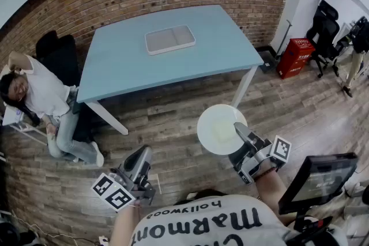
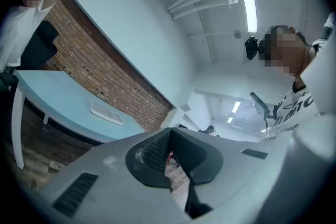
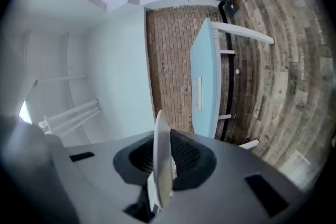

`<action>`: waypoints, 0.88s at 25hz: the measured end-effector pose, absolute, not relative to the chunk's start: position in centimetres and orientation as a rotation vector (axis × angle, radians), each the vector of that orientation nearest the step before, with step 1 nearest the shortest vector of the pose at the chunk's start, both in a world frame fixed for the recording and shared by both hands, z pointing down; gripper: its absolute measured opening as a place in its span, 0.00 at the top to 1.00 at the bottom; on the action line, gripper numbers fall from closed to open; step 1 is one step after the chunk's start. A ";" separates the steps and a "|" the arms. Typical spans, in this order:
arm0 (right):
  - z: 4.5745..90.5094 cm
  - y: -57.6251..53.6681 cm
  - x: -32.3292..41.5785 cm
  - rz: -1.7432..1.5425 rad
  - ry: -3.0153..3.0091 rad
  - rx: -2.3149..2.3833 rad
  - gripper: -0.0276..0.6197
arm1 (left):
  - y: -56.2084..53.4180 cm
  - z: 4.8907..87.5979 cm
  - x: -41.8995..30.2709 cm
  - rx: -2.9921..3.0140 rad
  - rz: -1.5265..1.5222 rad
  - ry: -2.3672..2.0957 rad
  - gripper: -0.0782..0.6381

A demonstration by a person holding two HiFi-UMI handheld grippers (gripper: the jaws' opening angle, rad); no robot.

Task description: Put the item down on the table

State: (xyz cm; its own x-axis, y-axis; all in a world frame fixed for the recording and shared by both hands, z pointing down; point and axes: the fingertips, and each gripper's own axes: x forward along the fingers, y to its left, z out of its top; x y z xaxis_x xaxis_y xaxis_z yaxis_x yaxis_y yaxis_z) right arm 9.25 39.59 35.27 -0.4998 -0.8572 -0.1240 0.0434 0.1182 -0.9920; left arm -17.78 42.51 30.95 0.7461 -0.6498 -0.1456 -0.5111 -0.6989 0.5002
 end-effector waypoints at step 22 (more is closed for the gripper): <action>35.8 35.5 8.5 -1.446 1.637 -0.756 0.89 | 37.2 33.3 -18.0 2.544 -0.350 -0.868 0.88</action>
